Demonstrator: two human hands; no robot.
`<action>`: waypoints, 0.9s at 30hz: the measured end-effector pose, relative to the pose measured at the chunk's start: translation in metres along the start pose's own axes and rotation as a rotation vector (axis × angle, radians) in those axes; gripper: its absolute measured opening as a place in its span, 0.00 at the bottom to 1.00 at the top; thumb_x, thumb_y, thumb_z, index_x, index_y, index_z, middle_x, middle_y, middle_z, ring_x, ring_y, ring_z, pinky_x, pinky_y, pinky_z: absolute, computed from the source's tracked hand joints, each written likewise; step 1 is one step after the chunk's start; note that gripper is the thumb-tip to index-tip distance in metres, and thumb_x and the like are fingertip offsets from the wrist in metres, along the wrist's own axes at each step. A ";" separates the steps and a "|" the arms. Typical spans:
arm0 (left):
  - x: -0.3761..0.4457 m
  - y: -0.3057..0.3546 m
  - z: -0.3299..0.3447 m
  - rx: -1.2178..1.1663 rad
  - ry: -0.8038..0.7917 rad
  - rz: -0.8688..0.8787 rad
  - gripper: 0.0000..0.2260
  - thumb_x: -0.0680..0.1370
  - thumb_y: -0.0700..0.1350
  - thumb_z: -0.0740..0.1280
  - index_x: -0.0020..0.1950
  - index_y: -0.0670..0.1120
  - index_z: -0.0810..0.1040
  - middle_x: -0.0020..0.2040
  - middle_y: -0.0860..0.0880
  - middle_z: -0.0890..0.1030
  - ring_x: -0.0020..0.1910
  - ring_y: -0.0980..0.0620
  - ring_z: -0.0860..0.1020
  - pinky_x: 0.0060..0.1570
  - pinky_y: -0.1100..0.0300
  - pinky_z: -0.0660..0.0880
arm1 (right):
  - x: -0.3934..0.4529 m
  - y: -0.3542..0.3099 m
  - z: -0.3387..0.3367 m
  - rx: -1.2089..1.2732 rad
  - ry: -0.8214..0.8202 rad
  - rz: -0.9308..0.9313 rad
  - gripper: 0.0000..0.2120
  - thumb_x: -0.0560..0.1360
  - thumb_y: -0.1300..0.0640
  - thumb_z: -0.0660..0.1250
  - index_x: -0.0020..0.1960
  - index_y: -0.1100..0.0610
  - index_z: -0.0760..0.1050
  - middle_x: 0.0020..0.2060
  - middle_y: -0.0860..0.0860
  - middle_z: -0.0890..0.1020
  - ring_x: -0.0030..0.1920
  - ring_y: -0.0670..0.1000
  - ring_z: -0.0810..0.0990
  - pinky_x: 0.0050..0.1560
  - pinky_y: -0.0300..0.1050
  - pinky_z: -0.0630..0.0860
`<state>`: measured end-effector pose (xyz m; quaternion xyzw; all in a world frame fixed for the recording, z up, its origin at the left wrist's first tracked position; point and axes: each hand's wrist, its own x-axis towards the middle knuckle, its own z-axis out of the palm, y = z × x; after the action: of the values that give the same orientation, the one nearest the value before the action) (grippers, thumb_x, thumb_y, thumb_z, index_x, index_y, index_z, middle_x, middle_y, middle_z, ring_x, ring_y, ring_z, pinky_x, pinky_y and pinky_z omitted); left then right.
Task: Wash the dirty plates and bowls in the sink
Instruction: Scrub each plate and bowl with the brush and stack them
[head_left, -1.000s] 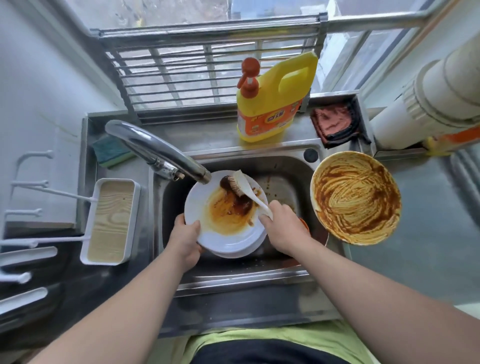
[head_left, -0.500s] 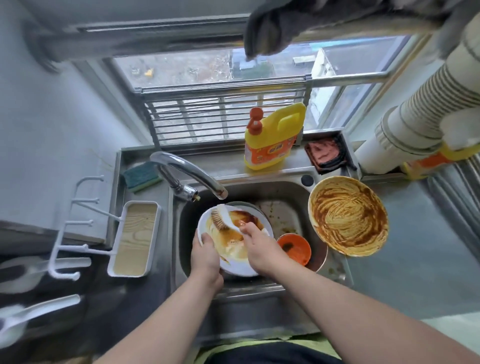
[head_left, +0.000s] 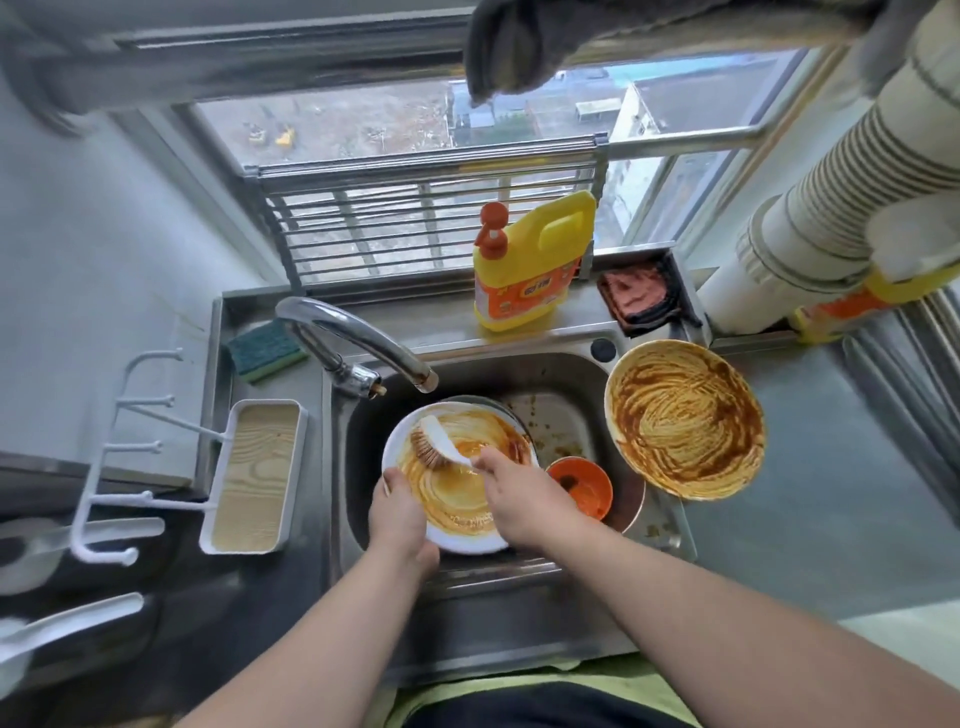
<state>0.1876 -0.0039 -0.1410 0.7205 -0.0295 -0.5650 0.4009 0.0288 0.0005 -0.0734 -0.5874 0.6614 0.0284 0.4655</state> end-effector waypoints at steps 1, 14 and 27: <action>0.001 0.001 -0.001 0.013 0.011 0.003 0.14 0.89 0.56 0.53 0.64 0.52 0.75 0.62 0.44 0.82 0.58 0.42 0.82 0.62 0.40 0.79 | 0.008 0.012 -0.009 -0.069 0.008 0.040 0.13 0.85 0.56 0.50 0.64 0.41 0.64 0.52 0.55 0.83 0.49 0.62 0.82 0.51 0.62 0.82; -0.015 0.005 0.017 -0.058 0.020 -0.078 0.18 0.89 0.57 0.51 0.73 0.52 0.72 0.61 0.45 0.80 0.60 0.40 0.81 0.64 0.36 0.78 | 0.011 0.000 -0.003 -0.037 0.011 0.019 0.14 0.86 0.51 0.49 0.66 0.37 0.64 0.58 0.57 0.83 0.54 0.62 0.81 0.55 0.60 0.80; -0.016 -0.001 0.020 -0.163 0.038 -0.102 0.20 0.89 0.57 0.50 0.76 0.52 0.70 0.66 0.45 0.79 0.58 0.41 0.80 0.51 0.46 0.80 | -0.009 -0.016 0.009 0.040 -0.057 -0.028 0.13 0.87 0.51 0.51 0.69 0.45 0.68 0.62 0.59 0.82 0.60 0.64 0.80 0.60 0.55 0.77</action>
<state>0.1649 -0.0057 -0.1297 0.6967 0.0610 -0.5714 0.4293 0.0460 0.0072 -0.0639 -0.5862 0.6400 0.0256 0.4960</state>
